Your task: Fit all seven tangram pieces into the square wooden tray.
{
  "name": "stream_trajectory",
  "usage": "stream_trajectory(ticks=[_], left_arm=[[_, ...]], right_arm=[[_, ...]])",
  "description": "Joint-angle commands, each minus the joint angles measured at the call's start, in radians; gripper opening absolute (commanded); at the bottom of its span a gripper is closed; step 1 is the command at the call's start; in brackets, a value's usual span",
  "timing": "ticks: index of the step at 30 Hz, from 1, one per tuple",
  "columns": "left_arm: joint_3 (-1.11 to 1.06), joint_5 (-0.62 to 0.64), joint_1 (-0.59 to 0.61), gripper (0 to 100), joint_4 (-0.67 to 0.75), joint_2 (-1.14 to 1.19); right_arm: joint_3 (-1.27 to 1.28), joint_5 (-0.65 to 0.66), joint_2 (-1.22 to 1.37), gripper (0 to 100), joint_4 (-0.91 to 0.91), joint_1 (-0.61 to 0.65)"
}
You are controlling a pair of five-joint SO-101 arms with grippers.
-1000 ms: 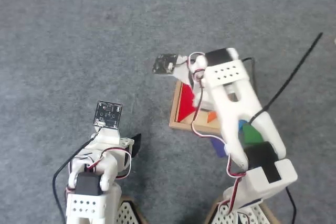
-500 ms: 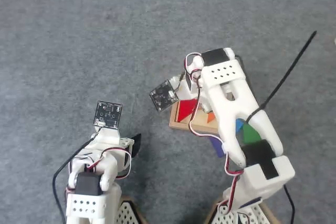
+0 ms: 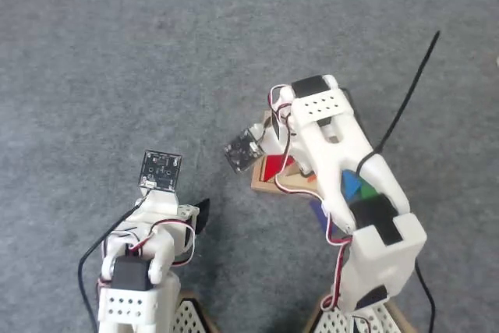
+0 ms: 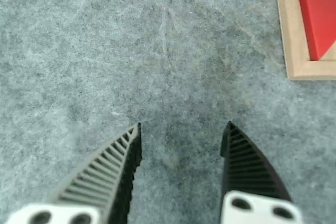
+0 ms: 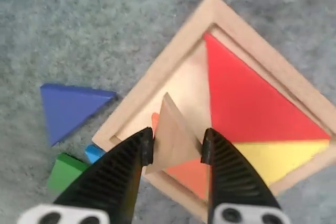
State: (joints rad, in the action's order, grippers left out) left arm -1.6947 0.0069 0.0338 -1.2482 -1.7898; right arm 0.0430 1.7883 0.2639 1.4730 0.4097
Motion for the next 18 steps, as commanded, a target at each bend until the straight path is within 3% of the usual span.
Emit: stream_trajectory(ticks=[1, 4, 8, 18], left_arm=[[0.012, 0.005, -0.006, 24, 0.005, -0.011], [0.012, 0.005, -0.005, 24, 0.005, -0.011], [0.012, 0.005, -0.005, 24, 0.005, -0.011], [0.012, 0.005, -0.005, 24, 0.005, -0.011]], right_arm=[[-0.052, 0.157, 0.002, 14.7, -0.007, 0.022], [-0.055, 0.276, 0.019, 14.7, -0.013, 0.022], [-0.08, 0.344, 0.033, 15.1, -0.013, 0.024], [-0.21, 0.31, 0.117, 26.1, -0.007, 0.022]])
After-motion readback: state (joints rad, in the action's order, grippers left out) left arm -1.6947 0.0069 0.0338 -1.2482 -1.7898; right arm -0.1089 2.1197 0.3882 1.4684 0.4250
